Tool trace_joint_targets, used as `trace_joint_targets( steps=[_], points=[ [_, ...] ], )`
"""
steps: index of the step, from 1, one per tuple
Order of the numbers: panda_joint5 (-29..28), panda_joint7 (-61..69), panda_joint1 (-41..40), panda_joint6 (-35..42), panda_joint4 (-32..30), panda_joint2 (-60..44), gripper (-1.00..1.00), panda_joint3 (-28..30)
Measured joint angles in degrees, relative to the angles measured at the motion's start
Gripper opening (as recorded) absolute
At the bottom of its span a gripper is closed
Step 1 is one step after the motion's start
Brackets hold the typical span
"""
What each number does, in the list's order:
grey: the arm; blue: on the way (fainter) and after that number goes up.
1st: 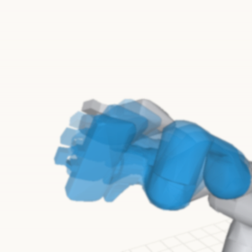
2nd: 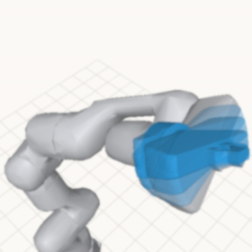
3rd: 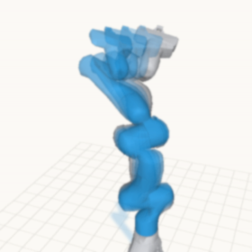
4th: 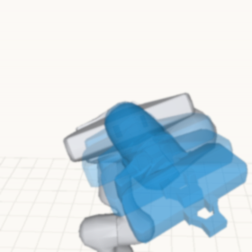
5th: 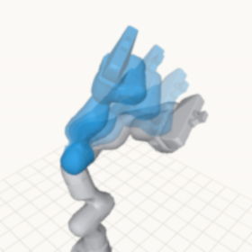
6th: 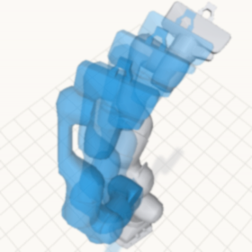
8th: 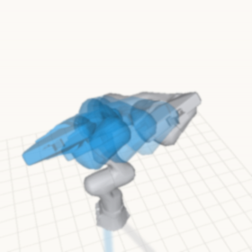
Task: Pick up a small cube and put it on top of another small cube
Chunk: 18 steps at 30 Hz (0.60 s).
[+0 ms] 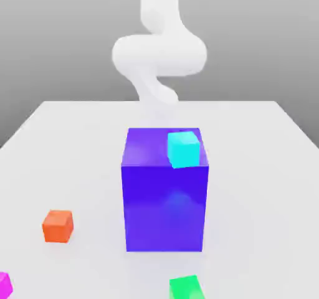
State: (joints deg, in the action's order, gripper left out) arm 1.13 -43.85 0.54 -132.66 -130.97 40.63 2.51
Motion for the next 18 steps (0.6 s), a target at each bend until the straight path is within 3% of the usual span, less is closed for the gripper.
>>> trace_joint_targets(
  steps=[18],
  points=[
    [13.0, 17.9, -0.6, -6.3, 5.9, -37.7, 0.00, 15.5]
  ],
)
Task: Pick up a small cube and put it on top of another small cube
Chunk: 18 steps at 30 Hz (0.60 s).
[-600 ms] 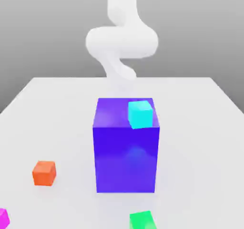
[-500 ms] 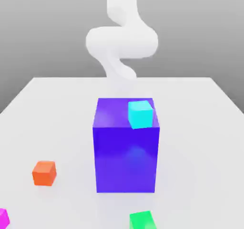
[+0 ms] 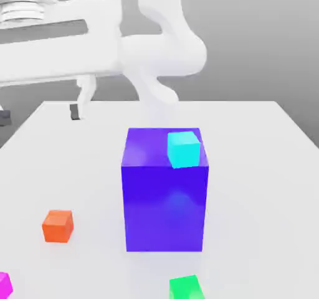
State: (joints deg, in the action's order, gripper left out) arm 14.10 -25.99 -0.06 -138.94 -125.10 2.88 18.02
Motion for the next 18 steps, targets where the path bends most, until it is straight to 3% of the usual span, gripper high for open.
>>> trace_joint_targets(
  steps=[7, 15, 18],
  points=[
    [4.0, 6.2, -4.4, -2.6, 2.2, -14.3, 0.00, 1.3],
    [4.2, 10.4, -9.6, -6.4, 4.4, -29.5, 0.00, 2.9],
    [6.1, 12.2, -11.8, -10.1, 5.9, -35.6, 0.00, 1.1]
  ],
)
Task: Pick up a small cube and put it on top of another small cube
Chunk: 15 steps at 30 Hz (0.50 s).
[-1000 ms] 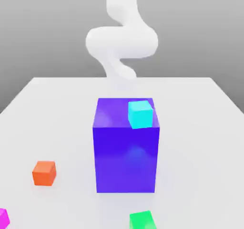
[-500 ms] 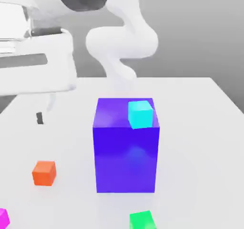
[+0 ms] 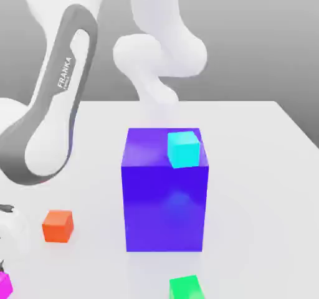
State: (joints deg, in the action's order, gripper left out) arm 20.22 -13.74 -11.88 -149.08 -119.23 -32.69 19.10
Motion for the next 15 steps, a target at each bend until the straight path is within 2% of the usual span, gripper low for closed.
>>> trace_joint_targets(
  steps=[1, 2, 9, 13, 15],
  points=[
    [0.9, 0.7, -0.8, -1.5, 0.6, -2.1, 0.00, -1.0],
    [1.6, 1.1, -1.4, -2.5, 0.9, -3.5, -1.00, -1.7],
    [1.6, 1.2, -1.5, -2.4, 0.9, -3.5, -1.00, -1.7],
    [-1.9, -1.4, 1.1, 2.9, -0.3, 2.8, -1.00, 1.3],
    [-2.3, -5.5, 3.1, 5.2, 0.2, 2.7, -1.00, 2.1]
  ],
)
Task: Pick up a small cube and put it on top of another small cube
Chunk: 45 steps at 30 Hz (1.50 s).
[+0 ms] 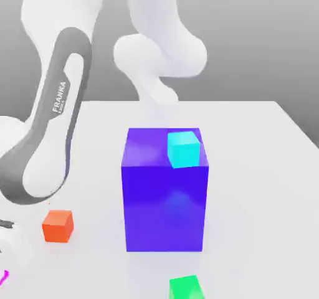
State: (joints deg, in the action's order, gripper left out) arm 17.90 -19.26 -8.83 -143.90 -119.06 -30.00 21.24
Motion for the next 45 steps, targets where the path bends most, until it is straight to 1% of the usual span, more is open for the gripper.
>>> trace_joint_targets(
  steps=[14, 27, 39, 45],
  points=[
    [2.3, -42.8, 16.6, 9.3, -0.6, -4.7, -1.00, 6.3],
    [3.5, -82.9, 35.2, 12.7, -1.6, -2.1, -1.00, 12.3],
    [2.0, -119.5, 55.2, 11.4, -2.7, 6.0, -1.00, 15.6],
    [2.9, -136.5, 59.5, 4.1, -10.5, 10.5, -1.00, 21.1]
  ],
)
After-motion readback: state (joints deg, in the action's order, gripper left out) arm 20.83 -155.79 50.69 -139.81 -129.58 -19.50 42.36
